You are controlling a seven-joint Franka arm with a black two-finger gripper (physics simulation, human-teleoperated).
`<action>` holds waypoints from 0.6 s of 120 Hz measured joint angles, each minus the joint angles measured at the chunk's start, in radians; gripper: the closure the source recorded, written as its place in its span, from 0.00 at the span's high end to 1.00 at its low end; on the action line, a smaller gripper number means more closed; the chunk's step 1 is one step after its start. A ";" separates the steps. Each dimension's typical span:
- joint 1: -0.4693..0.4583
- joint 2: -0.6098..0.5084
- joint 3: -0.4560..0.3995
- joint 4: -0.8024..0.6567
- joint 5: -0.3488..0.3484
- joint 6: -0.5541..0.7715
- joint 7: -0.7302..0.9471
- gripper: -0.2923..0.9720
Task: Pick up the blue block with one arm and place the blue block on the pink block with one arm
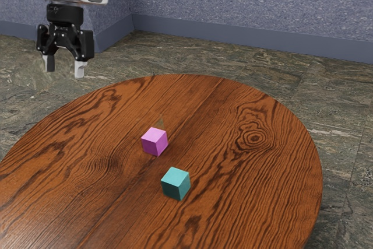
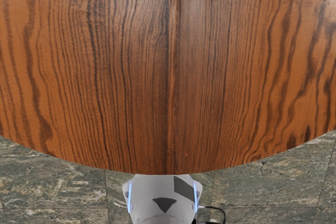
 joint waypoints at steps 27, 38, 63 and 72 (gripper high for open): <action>0.012 0.188 -0.132 -0.019 0.014 0.395 -0.038 0.77; -0.009 0.214 -0.231 -0.172 0.040 0.558 -0.081 0.77; -0.009 0.177 -0.280 -0.555 0.056 0.978 -0.164 0.77; -0.008 0.185 -0.288 -0.585 0.057 1.082 -0.187 0.77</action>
